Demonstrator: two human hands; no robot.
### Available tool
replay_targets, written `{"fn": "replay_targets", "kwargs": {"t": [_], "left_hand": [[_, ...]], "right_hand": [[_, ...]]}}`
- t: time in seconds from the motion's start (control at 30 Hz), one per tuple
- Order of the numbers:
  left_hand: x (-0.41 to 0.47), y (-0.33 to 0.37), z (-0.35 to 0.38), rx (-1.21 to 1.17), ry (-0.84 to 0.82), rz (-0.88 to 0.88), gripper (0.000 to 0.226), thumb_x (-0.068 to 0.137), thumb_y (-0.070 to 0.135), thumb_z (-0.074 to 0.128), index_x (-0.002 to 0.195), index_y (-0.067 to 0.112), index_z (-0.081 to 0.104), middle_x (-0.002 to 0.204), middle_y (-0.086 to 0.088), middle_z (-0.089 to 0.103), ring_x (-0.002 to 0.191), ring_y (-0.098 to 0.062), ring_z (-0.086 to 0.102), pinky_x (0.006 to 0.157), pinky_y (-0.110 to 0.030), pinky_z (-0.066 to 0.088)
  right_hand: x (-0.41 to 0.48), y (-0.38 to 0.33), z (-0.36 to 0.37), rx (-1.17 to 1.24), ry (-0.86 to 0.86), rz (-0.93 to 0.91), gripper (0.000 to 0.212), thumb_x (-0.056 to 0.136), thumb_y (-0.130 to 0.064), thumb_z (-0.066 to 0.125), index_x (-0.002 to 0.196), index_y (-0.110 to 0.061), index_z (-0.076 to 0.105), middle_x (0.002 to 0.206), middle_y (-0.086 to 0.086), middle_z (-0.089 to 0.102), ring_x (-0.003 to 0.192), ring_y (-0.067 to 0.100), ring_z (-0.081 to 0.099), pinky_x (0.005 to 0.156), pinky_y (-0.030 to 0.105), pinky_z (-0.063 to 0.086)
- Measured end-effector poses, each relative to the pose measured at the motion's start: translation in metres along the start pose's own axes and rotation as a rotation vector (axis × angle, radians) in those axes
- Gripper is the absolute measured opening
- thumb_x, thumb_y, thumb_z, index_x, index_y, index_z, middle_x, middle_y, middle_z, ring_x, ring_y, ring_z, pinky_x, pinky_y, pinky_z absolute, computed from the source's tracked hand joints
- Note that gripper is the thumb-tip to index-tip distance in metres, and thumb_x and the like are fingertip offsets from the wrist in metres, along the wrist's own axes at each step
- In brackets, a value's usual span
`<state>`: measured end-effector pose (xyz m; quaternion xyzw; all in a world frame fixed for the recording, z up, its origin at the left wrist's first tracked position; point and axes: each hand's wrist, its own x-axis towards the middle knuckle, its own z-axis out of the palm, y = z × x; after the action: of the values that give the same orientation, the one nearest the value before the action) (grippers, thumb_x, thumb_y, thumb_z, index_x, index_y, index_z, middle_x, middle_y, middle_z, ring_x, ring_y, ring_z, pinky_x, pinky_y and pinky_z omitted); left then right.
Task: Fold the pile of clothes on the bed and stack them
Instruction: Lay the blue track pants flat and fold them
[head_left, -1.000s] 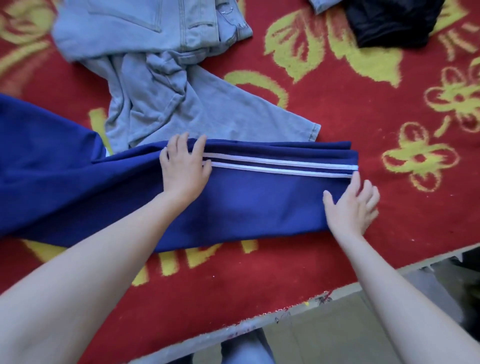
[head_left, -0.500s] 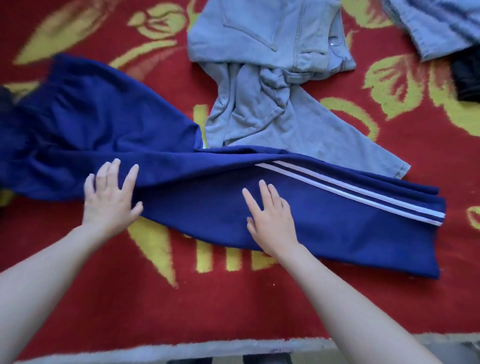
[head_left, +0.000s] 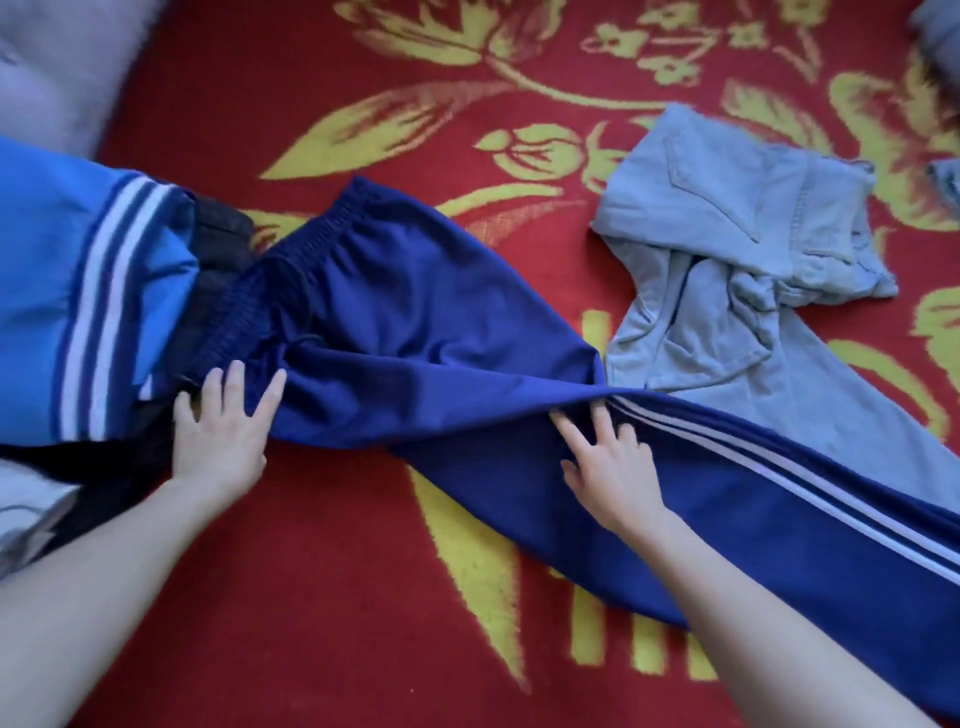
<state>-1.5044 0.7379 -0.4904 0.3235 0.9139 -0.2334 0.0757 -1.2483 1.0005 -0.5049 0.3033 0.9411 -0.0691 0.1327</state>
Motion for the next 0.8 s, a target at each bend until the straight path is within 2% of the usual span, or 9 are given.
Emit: {"fn": "replay_targets", "kwargs": {"t": [0.07,0.17,0.23,0.3,0.4,0.5,0.63,0.7,0.8], "left_hand": [[0.013,-0.014,0.006,0.009,0.008,-0.001,0.093,0.084,0.031,0.062,0.149,0.025,-0.004,0.155,-0.018,0.0,0.141,-0.033,0.006,0.11,-0.05,0.019],[0.031,-0.035,0.012,0.061,0.025,0.025,0.092,0.086,0.031,0.059,0.149,0.026,-0.007,0.156,-0.015,0.0,0.14,-0.033,0.007,0.108,-0.047,0.021],[0.044,-0.051,0.01,0.046,0.078,0.05,0.087,0.078,0.023,0.071,0.148,0.025,0.021,0.153,-0.018,0.019,0.135,-0.038,0.024,0.099,-0.051,0.029],[0.057,-0.067,0.01,-0.066,0.138,0.159,0.074,0.054,0.009,0.087,0.123,0.015,0.061,0.133,-0.026,0.048,0.111,-0.047,0.049,0.077,-0.054,0.042],[0.073,-0.081,0.0,-0.23,0.227,0.282,0.047,0.046,0.001,0.089,0.09,0.003,0.071,0.113,-0.027,0.061,0.083,-0.045,0.063,0.057,-0.048,0.048],[0.098,-0.078,-0.048,-0.71,0.338,0.137,0.029,0.073,0.016,0.069,0.097,0.001,0.066,0.112,-0.02,0.063,0.093,-0.037,0.063,0.072,-0.044,0.048],[0.168,-0.054,-0.123,-1.137,0.566,-0.127,0.021,0.084,0.017,0.06,0.103,0.009,0.061,0.096,-0.016,0.064,0.092,-0.025,0.062,0.08,-0.033,0.044],[0.199,-0.032,-0.145,-1.333,0.476,0.018,0.042,0.086,0.013,0.058,0.126,0.011,0.048,0.119,-0.013,0.054,0.102,-0.005,0.057,0.095,-0.025,0.041],[0.217,0.007,-0.141,-1.304,0.185,0.117,0.082,0.087,0.02,0.06,0.15,0.015,0.006,0.155,-0.018,0.008,0.142,-0.025,0.018,0.117,-0.034,0.015]], "right_hand": [[0.021,0.002,-0.004,0.059,-0.095,0.123,0.067,0.089,-0.035,0.054,0.146,-0.037,0.02,0.156,0.013,0.01,0.106,0.04,0.051,0.081,0.042,0.047],[0.044,-0.001,-0.005,0.14,-0.255,0.217,0.06,0.094,-0.041,0.042,0.146,-0.041,0.011,0.157,0.006,-0.002,0.122,0.041,0.042,0.094,0.041,0.042],[0.051,-0.009,-0.003,0.132,-0.327,0.243,0.057,0.095,-0.045,0.038,0.145,-0.042,0.012,0.157,0.003,-0.003,0.122,0.042,0.041,0.096,0.041,0.04],[0.05,-0.015,0.002,0.095,-0.365,0.269,0.055,0.095,-0.046,0.035,0.145,-0.044,0.01,0.157,0.001,-0.008,0.121,0.042,0.039,0.097,0.041,0.039],[0.049,-0.017,0.004,0.071,-0.366,0.278,0.056,0.096,-0.047,0.032,0.145,-0.046,0.006,0.157,-0.001,-0.013,0.123,0.041,0.036,0.096,0.041,0.039],[0.05,-0.013,0.006,0.069,-0.404,0.268,0.058,0.096,-0.051,0.03,0.145,-0.048,0.0,0.157,-0.004,-0.015,0.126,0.039,0.032,0.095,0.04,0.04],[0.051,-0.015,0.008,0.059,-0.442,0.274,0.062,0.096,-0.053,0.027,0.144,-0.047,-0.011,0.155,-0.004,-0.022,0.129,0.038,0.026,0.089,0.038,0.043],[0.054,-0.016,0.007,0.067,-0.463,0.294,0.063,0.095,-0.053,0.027,0.144,-0.045,-0.012,0.155,-0.002,-0.023,0.13,0.038,0.024,0.089,0.038,0.043],[0.055,-0.016,0.008,0.074,-0.48,0.299,0.064,0.095,-0.053,0.027,0.144,-0.045,-0.013,0.154,0.0,-0.024,0.13,0.038,0.024,0.088,0.037,0.043]]}}
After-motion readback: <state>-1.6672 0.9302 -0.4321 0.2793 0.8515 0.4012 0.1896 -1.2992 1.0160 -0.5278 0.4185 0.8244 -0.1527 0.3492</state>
